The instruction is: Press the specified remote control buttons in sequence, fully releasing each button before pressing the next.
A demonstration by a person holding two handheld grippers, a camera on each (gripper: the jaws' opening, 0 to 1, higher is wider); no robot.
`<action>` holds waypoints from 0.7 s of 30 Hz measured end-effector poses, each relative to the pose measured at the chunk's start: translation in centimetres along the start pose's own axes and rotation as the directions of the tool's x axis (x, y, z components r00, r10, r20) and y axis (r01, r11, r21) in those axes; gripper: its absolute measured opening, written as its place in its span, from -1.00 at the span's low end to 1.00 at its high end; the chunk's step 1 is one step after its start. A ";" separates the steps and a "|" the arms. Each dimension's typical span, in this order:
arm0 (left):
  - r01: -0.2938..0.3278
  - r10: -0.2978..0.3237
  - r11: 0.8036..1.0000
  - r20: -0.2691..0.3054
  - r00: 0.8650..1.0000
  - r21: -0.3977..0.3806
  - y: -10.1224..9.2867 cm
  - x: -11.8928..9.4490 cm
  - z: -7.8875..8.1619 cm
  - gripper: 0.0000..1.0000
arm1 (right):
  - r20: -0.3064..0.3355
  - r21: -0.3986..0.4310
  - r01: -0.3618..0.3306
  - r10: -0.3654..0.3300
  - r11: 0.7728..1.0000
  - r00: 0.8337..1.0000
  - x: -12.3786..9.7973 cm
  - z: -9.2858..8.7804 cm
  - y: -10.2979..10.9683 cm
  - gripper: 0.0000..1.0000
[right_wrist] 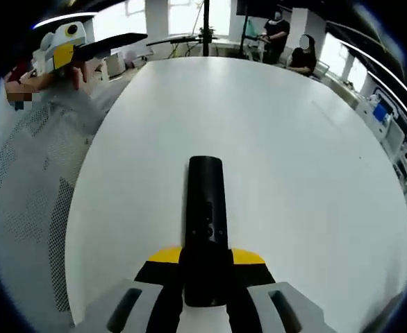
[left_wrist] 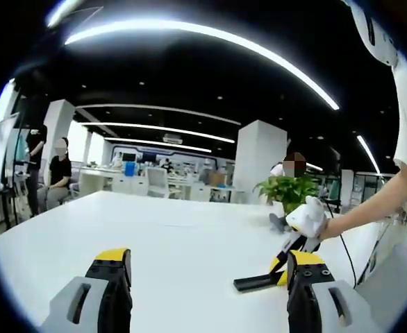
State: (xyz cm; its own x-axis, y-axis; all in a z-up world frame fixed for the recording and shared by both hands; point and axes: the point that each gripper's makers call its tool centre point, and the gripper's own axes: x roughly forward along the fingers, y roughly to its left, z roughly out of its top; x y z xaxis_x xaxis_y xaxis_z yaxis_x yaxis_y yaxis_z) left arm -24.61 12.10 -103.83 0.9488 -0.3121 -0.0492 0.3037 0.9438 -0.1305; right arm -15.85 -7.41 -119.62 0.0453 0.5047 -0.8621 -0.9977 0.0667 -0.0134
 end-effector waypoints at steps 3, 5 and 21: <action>-0.002 0.002 1.000 -0.014 1.000 0.000 0.0 0.0 -0.2 0.93 | -0.009 0.000 -0.003 0.003 1.000 1.000 0.1 0.1 -0.8 -0.59; -0.004 0.004 1.000 -0.021 1.000 -0.006 0.1 0.0 -0.4 0.93 | -0.018 -0.004 -0.005 0.005 1.000 1.000 0.1 0.1 -1.3 -0.59; -0.011 0.011 1.000 -0.032 0.999 -0.002 0.2 0.0 -0.5 0.92 | -0.057 -0.003 -0.017 0.017 1.000 0.998 0.3 0.2 -4.4 -0.59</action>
State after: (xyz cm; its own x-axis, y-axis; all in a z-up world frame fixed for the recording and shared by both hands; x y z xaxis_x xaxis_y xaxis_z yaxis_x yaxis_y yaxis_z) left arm -24.61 12.28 -104.33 0.9486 -0.3054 -0.0827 0.2934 0.9469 -0.1320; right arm -11.39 -7.43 -119.70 0.0258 0.4562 -0.8895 -0.9985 0.0552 -0.0006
